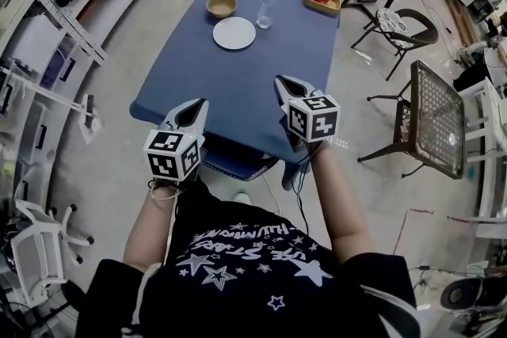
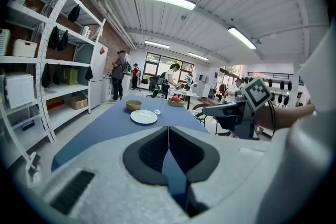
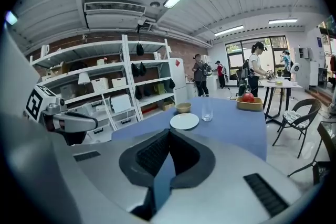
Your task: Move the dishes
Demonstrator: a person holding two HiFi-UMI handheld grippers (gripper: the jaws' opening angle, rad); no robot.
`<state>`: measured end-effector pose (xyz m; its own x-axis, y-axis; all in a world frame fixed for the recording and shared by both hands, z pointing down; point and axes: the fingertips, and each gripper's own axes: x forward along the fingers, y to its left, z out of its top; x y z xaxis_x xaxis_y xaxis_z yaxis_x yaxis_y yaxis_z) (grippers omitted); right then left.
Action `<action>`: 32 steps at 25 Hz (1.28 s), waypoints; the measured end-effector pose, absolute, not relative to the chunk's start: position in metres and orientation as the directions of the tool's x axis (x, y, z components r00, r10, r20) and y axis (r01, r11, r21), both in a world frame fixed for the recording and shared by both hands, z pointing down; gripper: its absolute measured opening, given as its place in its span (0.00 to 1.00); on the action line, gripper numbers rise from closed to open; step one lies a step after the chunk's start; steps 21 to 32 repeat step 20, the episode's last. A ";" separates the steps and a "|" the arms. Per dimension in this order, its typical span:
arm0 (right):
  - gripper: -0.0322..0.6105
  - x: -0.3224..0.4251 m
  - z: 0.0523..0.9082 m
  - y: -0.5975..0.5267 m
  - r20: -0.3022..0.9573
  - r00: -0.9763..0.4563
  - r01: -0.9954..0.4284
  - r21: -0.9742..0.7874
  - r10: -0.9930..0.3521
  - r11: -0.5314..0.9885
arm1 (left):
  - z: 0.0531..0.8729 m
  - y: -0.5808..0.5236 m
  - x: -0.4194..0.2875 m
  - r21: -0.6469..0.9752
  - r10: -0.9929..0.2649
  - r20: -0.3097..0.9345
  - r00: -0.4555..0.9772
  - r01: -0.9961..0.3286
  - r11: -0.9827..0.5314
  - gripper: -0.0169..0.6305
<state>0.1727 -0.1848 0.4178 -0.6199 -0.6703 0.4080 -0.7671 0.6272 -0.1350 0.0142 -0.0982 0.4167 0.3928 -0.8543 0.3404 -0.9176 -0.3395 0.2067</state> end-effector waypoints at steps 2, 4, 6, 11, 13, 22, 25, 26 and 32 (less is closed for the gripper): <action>0.05 0.180 0.421 -0.176 0.408 -0.624 -0.764 -0.143 -0.666 0.629 | 0.419 -0.086 0.020 0.211 -0.856 0.345 0.386 -0.920 -0.330 0.06; 0.05 0.182 0.423 -0.170 0.404 -0.629 -0.762 -0.153 -0.664 0.629 | 0.420 -0.076 0.022 0.211 -0.856 0.350 0.381 -0.922 -0.324 0.06; 0.05 0.183 0.424 -0.163 0.400 -0.635 -0.758 -0.163 -0.660 0.631 | 0.422 -0.068 0.025 0.212 -0.852 0.360 0.380 -0.923 -0.322 0.06; 0.05 0.186 0.429 -0.147 0.400 -0.644 -0.748 -0.151 -0.652 0.647 | 0.427 -0.055 0.033 0.215 -0.844 0.374 0.385 -0.921 -0.325 0.06; 0.05 0.183 0.433 -0.139 0.405 -0.646 -0.744 -0.145 -0.647 0.652 | 0.429 -0.049 0.033 0.221 -0.843 0.373 0.388 -0.919 -0.326 0.06; 0.05 0.163 0.446 -0.105 0.422 -0.641 -0.739 -0.114 -0.642 0.663 | 0.445 -0.014 0.026 0.243 -0.829 0.377 0.414 -0.908 -0.342 0.06; 0.05 0.163 0.446 -0.105 0.422 -0.641 -0.739 -0.114 -0.642 0.663 | 0.445 -0.014 0.026 0.243 -0.829 0.377 0.414 -0.908 -0.342 0.06; 0.05 0.163 0.446 -0.105 0.422 -0.641 -0.739 -0.114 -0.642 0.663 | 0.445 -0.014 0.026 0.243 -0.829 0.377 0.414 -0.908 -0.342 0.06; 0.05 0.163 0.446 -0.105 0.422 -0.641 -0.739 -0.114 -0.642 0.663 | 0.445 -0.014 0.026 0.243 -0.829 0.377 0.414 -0.908 -0.342 0.06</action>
